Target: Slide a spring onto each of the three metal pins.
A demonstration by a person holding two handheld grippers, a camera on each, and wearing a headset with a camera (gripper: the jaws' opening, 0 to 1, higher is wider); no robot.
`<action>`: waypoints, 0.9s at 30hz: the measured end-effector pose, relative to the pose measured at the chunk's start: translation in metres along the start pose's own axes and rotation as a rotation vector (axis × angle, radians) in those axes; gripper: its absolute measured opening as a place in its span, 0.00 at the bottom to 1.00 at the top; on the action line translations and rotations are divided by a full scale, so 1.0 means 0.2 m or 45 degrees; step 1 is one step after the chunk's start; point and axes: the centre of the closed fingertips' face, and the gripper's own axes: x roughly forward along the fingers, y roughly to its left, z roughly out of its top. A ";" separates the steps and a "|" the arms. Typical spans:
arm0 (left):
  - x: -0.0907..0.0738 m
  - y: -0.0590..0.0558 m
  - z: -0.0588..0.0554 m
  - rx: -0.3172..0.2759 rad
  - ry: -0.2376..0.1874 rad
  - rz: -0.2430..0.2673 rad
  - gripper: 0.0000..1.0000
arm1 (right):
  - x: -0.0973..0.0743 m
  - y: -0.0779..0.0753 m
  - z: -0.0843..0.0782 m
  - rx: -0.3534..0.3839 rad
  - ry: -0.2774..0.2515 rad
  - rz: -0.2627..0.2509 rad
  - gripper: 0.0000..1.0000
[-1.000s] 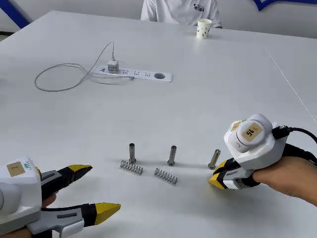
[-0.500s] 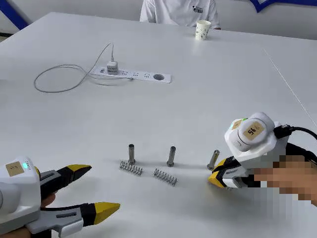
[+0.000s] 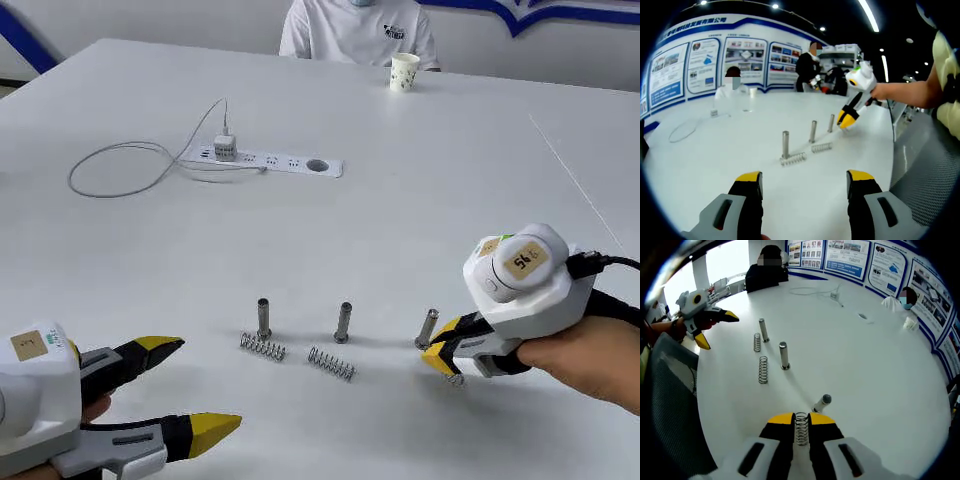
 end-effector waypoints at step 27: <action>-0.01 0.00 0.04 0.031 -0.006 0.004 0.69 | -0.08 -0.02 0.04 0.038 -0.078 -0.040 0.12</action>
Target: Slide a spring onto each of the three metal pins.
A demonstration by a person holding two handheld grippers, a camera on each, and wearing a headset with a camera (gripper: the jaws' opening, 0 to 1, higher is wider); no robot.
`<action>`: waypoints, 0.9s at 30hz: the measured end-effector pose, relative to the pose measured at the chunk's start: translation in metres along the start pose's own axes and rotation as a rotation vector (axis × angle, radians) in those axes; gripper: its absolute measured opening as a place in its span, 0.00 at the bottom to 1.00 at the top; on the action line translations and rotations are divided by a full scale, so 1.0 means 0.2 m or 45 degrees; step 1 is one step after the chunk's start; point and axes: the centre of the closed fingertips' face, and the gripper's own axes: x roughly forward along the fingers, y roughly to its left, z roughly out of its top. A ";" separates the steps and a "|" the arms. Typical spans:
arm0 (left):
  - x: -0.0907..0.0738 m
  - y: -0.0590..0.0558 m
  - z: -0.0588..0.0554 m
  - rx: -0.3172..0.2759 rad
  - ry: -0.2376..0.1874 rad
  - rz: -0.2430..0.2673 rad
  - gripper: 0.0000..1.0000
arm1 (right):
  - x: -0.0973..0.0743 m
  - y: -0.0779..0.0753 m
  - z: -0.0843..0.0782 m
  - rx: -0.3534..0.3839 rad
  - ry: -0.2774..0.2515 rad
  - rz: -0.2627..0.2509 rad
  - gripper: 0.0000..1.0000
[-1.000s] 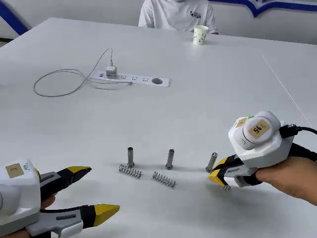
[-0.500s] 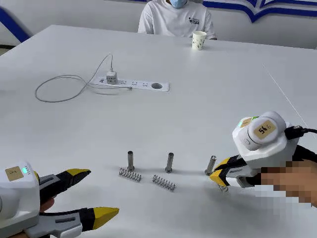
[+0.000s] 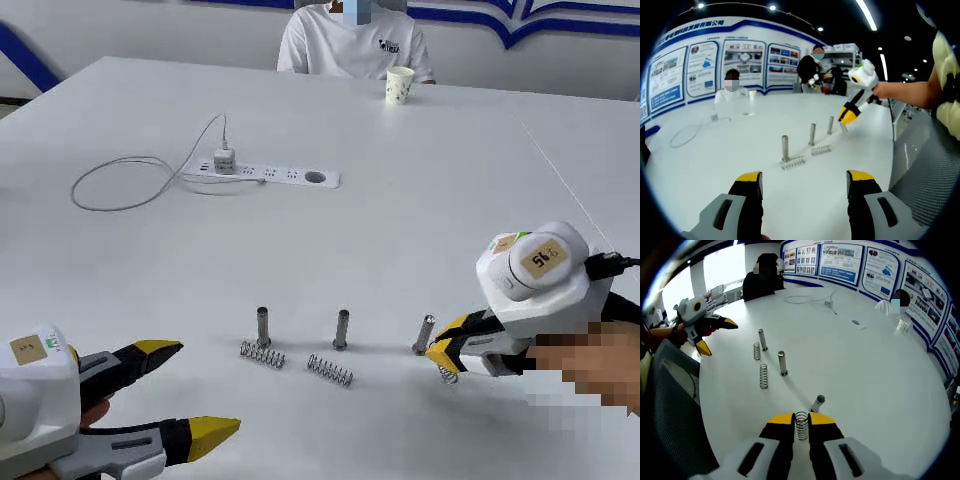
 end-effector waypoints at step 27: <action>-0.02 -0.01 0.03 0.023 -0.015 0.005 0.69 | -0.14 0.00 0.11 0.066 -0.176 -0.029 0.12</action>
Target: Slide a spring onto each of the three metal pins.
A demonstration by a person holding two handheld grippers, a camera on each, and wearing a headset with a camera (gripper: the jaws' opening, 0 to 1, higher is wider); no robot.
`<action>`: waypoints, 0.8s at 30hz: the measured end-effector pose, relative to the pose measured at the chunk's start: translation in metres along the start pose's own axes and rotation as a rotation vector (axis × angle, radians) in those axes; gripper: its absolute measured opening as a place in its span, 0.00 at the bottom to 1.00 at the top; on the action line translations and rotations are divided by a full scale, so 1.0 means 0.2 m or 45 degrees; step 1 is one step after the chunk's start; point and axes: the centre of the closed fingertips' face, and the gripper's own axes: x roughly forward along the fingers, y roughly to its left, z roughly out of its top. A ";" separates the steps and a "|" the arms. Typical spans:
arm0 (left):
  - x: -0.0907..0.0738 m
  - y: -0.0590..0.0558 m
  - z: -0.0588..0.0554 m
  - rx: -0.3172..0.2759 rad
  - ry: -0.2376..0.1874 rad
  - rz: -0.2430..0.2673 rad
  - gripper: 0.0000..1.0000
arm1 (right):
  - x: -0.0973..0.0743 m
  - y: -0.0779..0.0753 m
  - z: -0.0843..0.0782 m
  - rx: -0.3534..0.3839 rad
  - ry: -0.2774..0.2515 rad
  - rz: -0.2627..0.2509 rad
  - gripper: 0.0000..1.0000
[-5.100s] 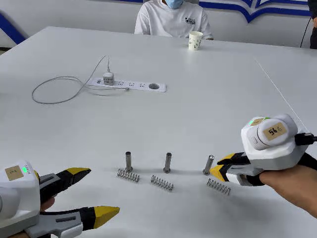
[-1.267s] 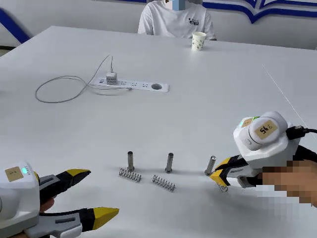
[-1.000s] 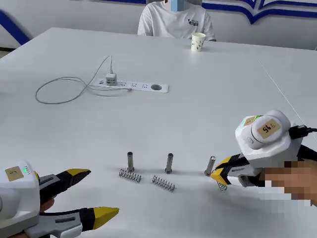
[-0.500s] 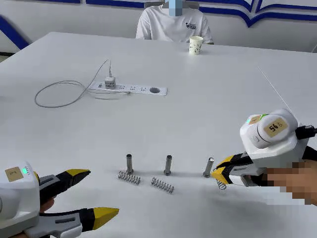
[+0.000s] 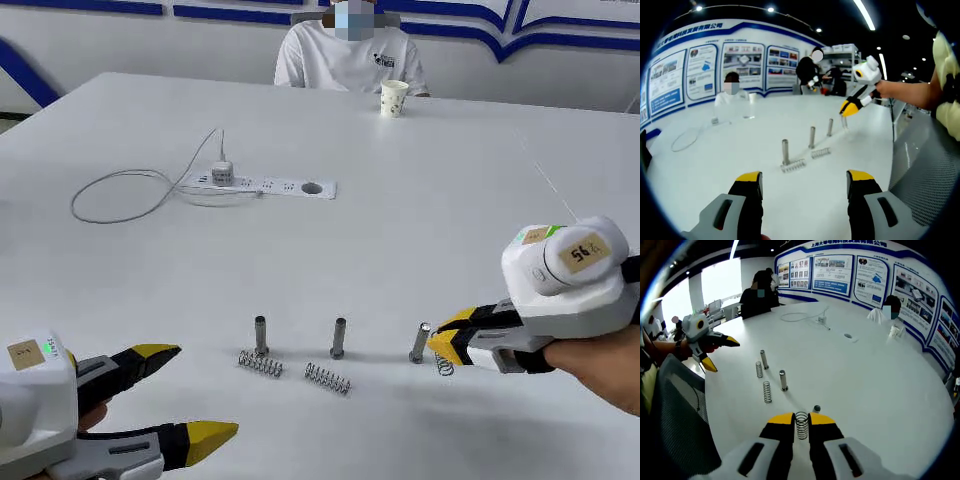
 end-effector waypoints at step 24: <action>-0.01 0.00 0.01 0.004 -0.002 0.003 0.70 | -0.07 -0.03 0.17 -0.029 -0.175 -0.037 0.12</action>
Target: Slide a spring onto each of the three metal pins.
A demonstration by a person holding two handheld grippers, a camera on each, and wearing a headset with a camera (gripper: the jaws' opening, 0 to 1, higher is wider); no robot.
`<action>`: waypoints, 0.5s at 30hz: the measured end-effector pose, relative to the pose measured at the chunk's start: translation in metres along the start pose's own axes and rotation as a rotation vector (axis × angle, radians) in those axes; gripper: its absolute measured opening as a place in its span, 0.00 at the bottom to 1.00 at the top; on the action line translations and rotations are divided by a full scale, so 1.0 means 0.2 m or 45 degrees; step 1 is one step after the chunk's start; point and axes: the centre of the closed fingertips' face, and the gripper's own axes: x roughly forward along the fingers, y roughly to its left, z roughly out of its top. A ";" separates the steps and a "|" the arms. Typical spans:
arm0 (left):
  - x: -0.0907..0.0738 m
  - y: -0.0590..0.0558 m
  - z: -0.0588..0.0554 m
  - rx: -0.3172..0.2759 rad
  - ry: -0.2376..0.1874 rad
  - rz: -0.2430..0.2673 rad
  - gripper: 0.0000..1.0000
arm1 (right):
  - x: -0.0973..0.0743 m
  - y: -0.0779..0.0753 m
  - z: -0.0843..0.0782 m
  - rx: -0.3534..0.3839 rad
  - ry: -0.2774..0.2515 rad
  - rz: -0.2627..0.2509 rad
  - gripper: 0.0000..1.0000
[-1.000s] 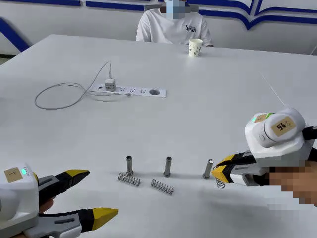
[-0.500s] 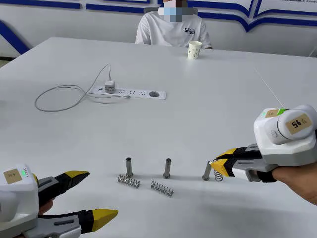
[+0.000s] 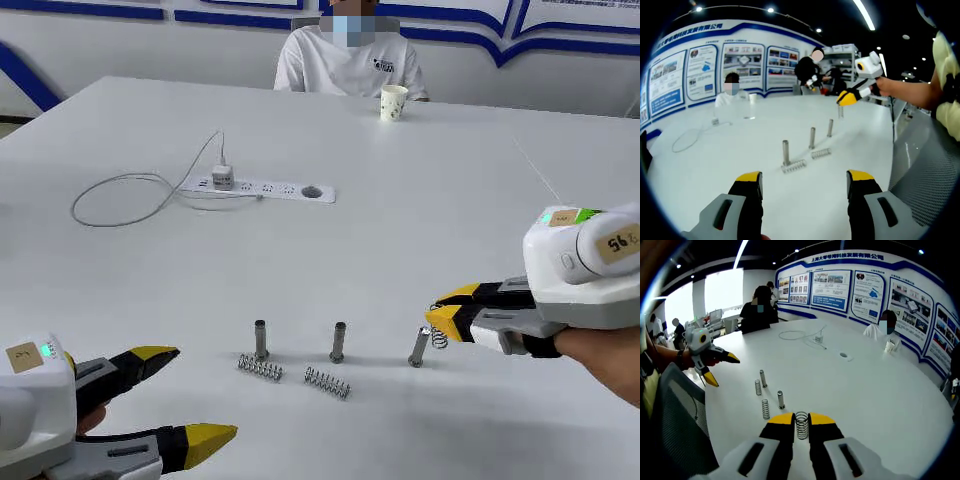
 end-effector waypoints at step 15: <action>-0.01 0.01 0.00 0.005 0.005 0.007 0.70 | 0.00 -0.03 0.07 0.008 -0.095 -0.027 0.12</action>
